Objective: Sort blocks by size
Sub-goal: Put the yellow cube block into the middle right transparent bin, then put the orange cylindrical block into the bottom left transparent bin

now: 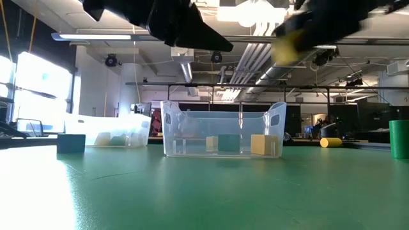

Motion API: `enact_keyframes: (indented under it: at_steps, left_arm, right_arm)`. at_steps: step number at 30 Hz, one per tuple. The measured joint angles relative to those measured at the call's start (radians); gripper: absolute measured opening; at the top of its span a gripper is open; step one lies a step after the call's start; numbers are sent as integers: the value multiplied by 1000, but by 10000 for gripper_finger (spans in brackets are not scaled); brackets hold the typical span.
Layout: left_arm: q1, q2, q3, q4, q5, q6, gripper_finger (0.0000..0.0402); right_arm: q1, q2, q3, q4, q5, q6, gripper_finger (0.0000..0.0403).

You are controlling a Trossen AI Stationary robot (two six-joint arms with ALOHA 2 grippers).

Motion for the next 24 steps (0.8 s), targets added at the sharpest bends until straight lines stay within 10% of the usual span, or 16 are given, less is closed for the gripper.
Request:
enact_keyframes:
  at_steps: [7, 24]
  left_arm:
    - [-36, -23, 1, -57, -170, 1, 60]
    - [-61, -54, 1, -123, -206, -44, 60]
  right_arm:
    - [-195, 107, -27, 209, 43, 37, 128]
    - [-300, 398, 395, -450, 49, 30, 212]
